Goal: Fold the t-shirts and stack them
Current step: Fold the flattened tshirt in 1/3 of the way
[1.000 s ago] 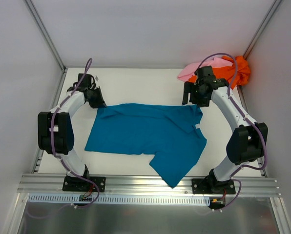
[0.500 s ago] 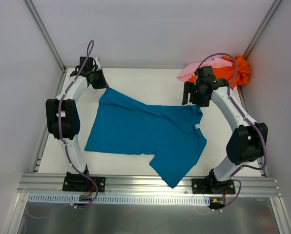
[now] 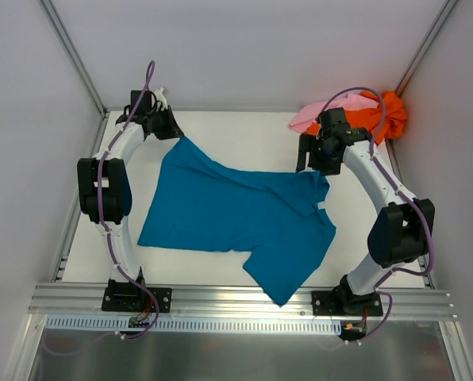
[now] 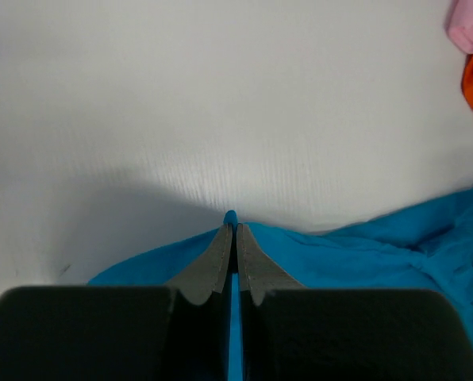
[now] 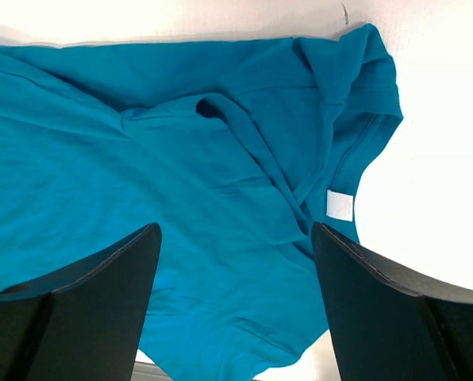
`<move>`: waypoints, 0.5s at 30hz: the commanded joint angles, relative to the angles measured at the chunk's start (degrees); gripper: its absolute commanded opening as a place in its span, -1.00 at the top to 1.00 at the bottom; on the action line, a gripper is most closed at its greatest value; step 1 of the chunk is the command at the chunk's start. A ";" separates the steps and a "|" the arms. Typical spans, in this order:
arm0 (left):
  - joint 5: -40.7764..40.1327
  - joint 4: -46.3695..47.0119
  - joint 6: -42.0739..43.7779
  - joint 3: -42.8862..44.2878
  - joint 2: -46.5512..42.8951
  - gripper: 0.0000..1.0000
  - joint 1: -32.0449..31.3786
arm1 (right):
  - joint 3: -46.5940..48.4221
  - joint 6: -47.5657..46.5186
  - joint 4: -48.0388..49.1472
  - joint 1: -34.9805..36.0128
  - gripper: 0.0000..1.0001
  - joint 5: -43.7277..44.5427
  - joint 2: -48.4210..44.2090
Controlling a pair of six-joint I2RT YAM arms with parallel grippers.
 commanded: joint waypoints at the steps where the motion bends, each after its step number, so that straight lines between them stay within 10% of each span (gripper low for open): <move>1: 3.87 3.22 1.23 5.95 1.19 1.00 -0.09 | 2.35 0.35 -1.11 -0.38 -0.63 -0.85 0.20; 15: 3.88 4.45 6.76 -10.80 -8.11 1.00 0.00 | 0.15 0.44 -1.02 -0.38 -0.63 -0.86 -1.03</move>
